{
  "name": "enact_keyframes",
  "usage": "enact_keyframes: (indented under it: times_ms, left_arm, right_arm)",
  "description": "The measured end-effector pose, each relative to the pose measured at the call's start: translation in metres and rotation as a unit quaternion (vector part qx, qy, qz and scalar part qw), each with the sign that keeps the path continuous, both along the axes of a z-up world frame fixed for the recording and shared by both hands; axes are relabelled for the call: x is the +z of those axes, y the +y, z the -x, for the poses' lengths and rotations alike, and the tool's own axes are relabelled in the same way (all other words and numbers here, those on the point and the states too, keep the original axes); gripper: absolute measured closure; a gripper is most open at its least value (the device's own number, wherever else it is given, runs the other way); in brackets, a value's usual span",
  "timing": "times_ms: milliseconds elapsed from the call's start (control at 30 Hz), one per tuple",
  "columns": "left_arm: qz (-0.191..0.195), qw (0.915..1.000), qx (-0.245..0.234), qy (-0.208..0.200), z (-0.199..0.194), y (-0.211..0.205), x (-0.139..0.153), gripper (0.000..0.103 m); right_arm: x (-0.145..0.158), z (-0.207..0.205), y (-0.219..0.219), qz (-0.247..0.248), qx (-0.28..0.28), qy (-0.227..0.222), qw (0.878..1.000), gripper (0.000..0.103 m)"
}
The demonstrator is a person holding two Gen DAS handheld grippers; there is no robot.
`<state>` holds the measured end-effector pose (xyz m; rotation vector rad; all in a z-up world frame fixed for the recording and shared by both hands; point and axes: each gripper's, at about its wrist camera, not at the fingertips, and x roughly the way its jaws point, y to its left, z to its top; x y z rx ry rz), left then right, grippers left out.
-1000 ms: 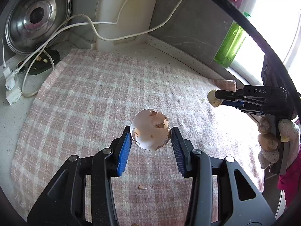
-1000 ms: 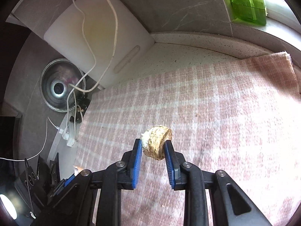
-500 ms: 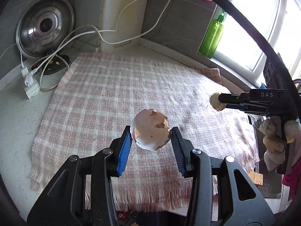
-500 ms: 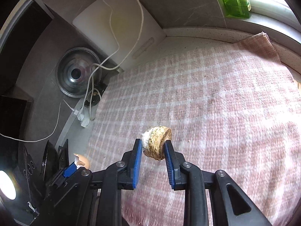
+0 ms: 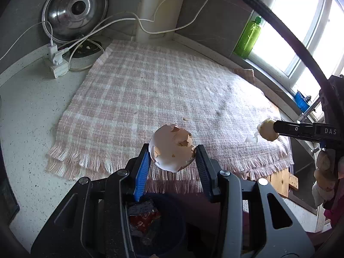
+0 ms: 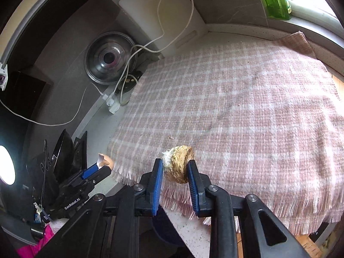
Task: Collect trash
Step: 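Lift and carry the eggshell and walnut shell with both tools to the wastebasket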
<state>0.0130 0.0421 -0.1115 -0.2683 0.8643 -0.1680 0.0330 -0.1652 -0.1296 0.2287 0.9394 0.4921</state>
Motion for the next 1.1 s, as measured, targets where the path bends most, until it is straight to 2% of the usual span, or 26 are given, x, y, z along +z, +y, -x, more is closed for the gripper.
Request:
enact_keyframes:
  times_ms: [200, 567, 900, 1100]
  left_arm:
    - [0.003, 0.9997, 0.008, 0.022, 0.027, 0.012, -0.018, 0.060]
    - [-0.003, 0.9965, -0.002, 0.083, 0.073, 0.009, -0.073, 0.060]
    - [-0.006, 0.9929, 0.002, 0.119, 0.093, 0.009, -0.113, 0.060]
    - [-0.014, 0.9892, 0.009, 0.146, 0.105, 0.012, -0.147, 0.060]
  right_arm:
    - [-0.017, 0.030, 0.021, 0.010, 0.029, 0.010, 0.999, 0.083]
    - [-0.064, 0.078, 0.059, 0.032, 0.088, 0.047, 0.995, 0.083]
    - [-0.099, 0.098, 0.086, 0.061, 0.120, 0.066, 0.989, 0.083]
    - [-0.129, 0.102, 0.099, 0.088, 0.132, 0.080, 0.984, 0.084]
